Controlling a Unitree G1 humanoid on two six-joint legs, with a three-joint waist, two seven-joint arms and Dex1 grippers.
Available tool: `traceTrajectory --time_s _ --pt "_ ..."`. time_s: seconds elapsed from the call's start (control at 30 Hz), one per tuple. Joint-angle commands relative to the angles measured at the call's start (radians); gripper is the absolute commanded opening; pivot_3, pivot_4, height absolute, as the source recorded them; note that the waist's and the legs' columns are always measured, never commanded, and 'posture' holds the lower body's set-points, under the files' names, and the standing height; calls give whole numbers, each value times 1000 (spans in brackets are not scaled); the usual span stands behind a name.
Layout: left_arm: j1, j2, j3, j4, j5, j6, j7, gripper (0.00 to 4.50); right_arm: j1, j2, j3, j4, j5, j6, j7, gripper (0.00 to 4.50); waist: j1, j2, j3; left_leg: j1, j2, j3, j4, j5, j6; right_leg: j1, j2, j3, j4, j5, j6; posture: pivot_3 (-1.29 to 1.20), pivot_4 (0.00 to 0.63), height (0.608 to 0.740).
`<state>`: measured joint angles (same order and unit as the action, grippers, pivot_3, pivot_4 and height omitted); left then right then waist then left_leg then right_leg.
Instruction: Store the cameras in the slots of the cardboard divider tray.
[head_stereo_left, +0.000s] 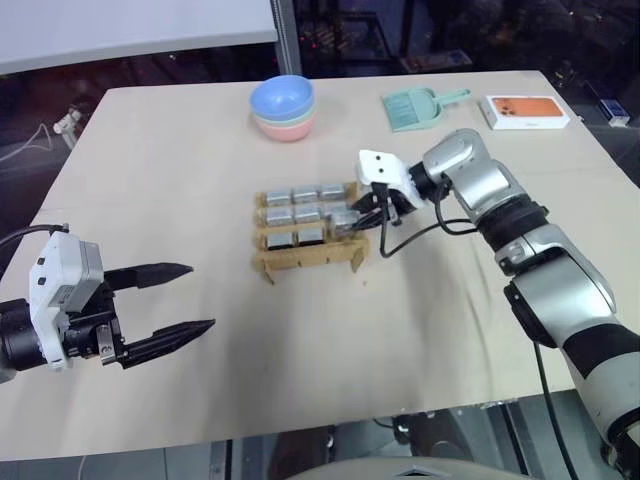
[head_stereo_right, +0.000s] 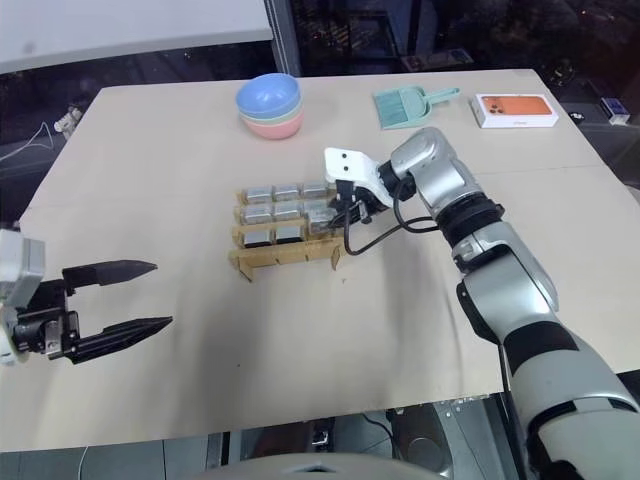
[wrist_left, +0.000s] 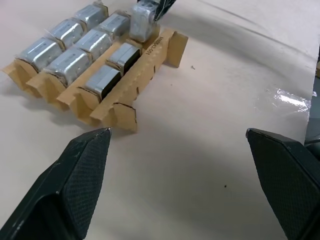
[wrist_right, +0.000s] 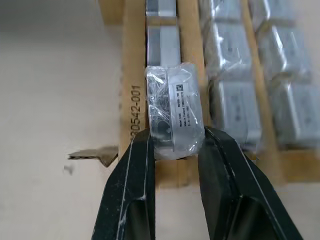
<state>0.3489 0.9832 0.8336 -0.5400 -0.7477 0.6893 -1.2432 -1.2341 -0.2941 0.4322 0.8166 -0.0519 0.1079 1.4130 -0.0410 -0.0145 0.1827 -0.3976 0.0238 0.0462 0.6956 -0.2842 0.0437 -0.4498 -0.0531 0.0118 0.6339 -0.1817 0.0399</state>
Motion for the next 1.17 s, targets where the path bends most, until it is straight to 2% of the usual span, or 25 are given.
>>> traceTrajectory --time_s 0.03,0.33,0.43,0.5,0.6,0.77,0.9,1.03,1.17 --pt "-9 4 28 -2 -12 -16 2 4500 -11 -19 6 19 -41 -19 7 658 3 0 0 0 0 0 0 0 0 0 0 0 0 0 0 0 150 740" --pt "-39 12 -12 29 -5 -34 2 4500 -2 4 20 -4 -65 38 25 658 5 0 0 0 0 -1 -1 1 -1 1 -1 -1 -1 0 0 0 150 740" --pt "-55 12 -36 42 26 -54 25 4500 -3 6 13 -1 -70 36 20 2129 5 -1 0 0 -1 -1 -3 1 -1 1 -1 -1 -2 0 0 0 150 740" --pt "-63 8 -45 46 27 -62 29 4500 1 8 -5 -5 -62 32 2 2906 2 -1 0 0 -1 -1 -4 1 -1 1 -1 -1 -3 0 0 0 150 740" --pt "-83 -7 -48 47 20 -50 73 4500 18 5 -90 -33 -5 34 -66 4415 -1 -1 0 1 -1 -1 -8 2 -3 0 0 -1 -4 0 0 0 150 740" --pt "-88 -84 -52 10 45 -22 238 4500 128 -104 -259 -181 175 51 27 4415 2 -1 0 0 -1 -4 -12 2 -3 0 0 -2 -7 3 4 0 150 740" --pt "41 -207 -21 -37 75 -67 279 4500 423 -266 -398 -387 312 87 84 4415 12 -3 -2 0 -1 -4 -13 1 -2 1 -3 -3 -10 3 4 0 150 740" --pt "96 -302 6 30 74 -139 287 4500 649 -336 -487 -559 407 156 46 4415 22 -3 -2 -1 -2 0 -14 -1 1 1 -6 -4 -13 2 4 0 150 740" --pt "154 -361 -20 48 110 -224 278 4500 833 -375 -545 -648 443 174 -11 4415 18 -3 -2 3 -1 2 -11 -3 6 2 -1 -1 -10 0 1 0 150 740"
